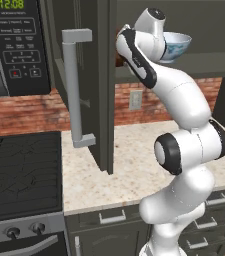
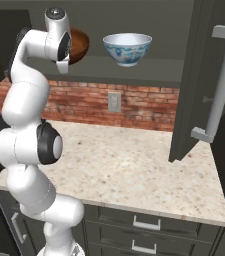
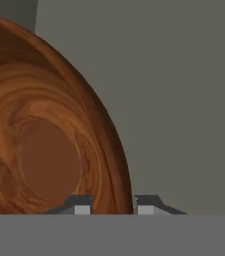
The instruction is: Open the cabinet. Pick the bowls from the counter and place them in the cabinet. Then close the cabinet.
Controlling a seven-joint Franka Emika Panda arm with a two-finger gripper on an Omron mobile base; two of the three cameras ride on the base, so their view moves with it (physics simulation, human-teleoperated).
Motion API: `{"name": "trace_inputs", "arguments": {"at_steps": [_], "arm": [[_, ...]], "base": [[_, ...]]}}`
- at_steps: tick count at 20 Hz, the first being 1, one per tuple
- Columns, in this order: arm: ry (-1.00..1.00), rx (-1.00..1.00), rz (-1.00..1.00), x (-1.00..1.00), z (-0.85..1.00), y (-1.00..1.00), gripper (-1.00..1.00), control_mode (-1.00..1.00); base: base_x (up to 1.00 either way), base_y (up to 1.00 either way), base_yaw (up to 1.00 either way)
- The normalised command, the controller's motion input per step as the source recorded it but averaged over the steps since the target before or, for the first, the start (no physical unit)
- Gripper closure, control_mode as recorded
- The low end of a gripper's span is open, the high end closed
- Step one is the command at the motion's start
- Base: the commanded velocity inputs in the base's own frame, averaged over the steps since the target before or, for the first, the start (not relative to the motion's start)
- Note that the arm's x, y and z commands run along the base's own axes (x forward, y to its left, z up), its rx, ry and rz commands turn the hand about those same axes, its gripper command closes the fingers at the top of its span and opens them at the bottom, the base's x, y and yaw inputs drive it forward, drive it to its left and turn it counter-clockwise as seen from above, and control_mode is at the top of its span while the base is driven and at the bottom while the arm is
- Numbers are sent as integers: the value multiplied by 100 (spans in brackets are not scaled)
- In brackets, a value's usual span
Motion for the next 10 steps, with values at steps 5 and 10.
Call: {"name": "trace_inputs", "arguments": {"at_steps": [5,10], "arm": [[0,0,0,0,0,0,-100,-100],[0,0,0,0,0,0,-100,-100]], "base": [[0,0,0],[0,0,0]]}}
